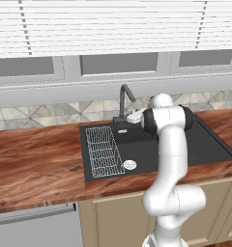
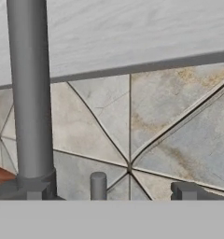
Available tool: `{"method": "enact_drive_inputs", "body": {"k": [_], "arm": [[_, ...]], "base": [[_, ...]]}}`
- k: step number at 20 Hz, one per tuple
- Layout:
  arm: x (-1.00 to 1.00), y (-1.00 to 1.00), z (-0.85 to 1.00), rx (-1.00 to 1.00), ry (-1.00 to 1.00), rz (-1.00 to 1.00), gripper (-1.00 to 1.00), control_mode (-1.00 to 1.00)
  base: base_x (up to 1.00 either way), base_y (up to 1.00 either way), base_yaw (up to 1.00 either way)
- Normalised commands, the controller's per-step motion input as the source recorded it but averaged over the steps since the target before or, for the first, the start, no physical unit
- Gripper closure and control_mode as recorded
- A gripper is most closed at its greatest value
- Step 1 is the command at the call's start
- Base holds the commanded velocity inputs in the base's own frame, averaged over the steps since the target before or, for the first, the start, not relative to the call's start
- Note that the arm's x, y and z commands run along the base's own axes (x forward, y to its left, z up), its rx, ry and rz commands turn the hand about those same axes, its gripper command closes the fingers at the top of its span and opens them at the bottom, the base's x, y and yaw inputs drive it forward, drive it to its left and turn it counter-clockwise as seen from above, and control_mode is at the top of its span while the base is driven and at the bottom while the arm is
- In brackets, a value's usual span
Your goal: Soak the sponge with water for a few seconds and then drop it inside the sink.
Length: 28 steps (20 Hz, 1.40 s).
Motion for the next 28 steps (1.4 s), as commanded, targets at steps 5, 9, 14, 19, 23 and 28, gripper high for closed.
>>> {"method": "enact_drive_inputs", "body": {"k": [5,9,14,19,23,28], "arm": [[0.13,0.0,-0.04,0.0,0.0,0.0,-1.0,-1.0],[0.1,0.0,-0.08,0.0,0.0,0.0,-1.0,-1.0],[0.01,0.0,-0.02,0.0,0.0,0.0,-1.0,-1.0],[0.0,0.0,-0.01,0.0,0.0,-0.01,-1.0,-1.0],[0.05,0.0,0.0,0.0,0.0,-0.05,-1.0,-1.0],[0.06,-0.04,0.0,0.0,0.0,-0.08,-1.0,-1.0]], "base": [[0.0,0.0,0.0],[0.0,0.0,0.0],[0.0,0.0,0.0],[0.0,0.0,0.0],[0.0,0.0,0.0],[0.0,0.0,0.0]]}}
